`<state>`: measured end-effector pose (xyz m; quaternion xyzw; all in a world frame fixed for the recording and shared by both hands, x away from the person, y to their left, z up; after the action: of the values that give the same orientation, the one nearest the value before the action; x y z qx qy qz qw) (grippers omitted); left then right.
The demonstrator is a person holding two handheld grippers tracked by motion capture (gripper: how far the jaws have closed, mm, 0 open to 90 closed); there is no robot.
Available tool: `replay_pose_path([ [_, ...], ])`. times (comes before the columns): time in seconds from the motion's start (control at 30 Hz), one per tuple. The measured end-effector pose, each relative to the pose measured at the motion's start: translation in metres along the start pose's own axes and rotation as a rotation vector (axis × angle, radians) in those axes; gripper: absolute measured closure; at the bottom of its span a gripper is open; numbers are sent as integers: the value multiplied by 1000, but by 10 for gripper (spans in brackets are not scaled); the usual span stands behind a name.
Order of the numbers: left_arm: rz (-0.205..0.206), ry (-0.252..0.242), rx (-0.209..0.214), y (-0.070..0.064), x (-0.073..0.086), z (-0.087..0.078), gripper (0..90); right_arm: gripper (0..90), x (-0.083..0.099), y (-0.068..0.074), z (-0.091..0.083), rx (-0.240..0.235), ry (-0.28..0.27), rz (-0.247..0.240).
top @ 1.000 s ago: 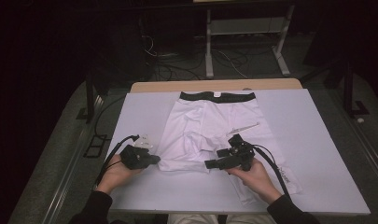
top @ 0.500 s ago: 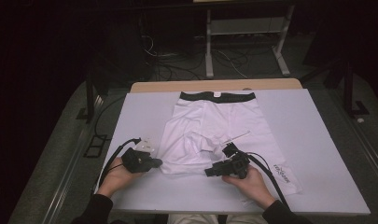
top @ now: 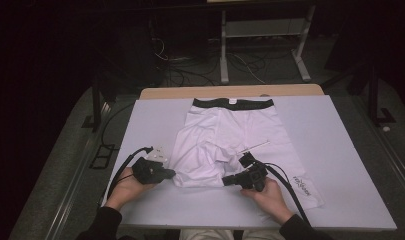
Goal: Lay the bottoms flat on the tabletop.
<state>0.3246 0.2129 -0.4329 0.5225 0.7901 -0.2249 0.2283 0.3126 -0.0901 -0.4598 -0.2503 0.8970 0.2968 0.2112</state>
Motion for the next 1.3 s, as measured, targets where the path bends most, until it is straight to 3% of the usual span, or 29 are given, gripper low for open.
replay_pose_path([
  [0.17, 21, 3, 19, 1, -23, -1, 867, 882, -4, -8, -27, -9, -26, -6],
  [0.3, 34, 42, 50, 4, -47, 9, 866, 882, -7, -19, -48, -8, -66, 7],
  [0.47, 25, 110, 109, 13, -71, 40, 855, 882, -10, -40, -66, 23, -97, 44],
  [0.57, 1, 133, 98, 23, -78, 63, 822, 882, -9, -51, -67, 52, -98, 61],
  [0.63, -8, 133, 68, 27, -79, 74, 769, 882, -8, -57, -64, 67, -88, 71],
  [0.67, -19, 99, 47, 28, -81, 75, 752, 882, -7, -59, -62, 71, -88, 76],
  [0.7, -27, 87, 10, 29, -82, 74, 705, 881, -6, -61, -61, 72, -79, 83],
  [0.73, -31, 76, -1, 29, -81, 73, 690, 882, -6, -62, -59, 74, -76, 86],
  [0.9, -35, 30, 18, 24, -72, 56, 652, 882, -6, -61, -58, 72, -75, 88],
  [1.03, -54, -41, 28, 20, -63, 36, 613, 881, -6, -61, -56, 68, -74, 92],
  [1.13, -43, -94, 62, 13, -56, 24, 613, 882, -6, -61, -57, 64, -76, 90],
  [1.3, -4, -86, 110, 3, -45, 27, 617, 881, -6, -61, -57, 54, -77, 96],
])
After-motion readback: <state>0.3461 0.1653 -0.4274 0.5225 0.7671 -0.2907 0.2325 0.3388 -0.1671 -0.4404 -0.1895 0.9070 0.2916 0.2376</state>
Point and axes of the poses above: each handheld gripper's, and its own axes: z roughly forward along the jaws, x roughly out of its underside, y roughly to its left, the point moved 2 cm from there along z, roughly forward along the jaws, and after that the axes turned 8 degrees about x, right-handed, at the moved point
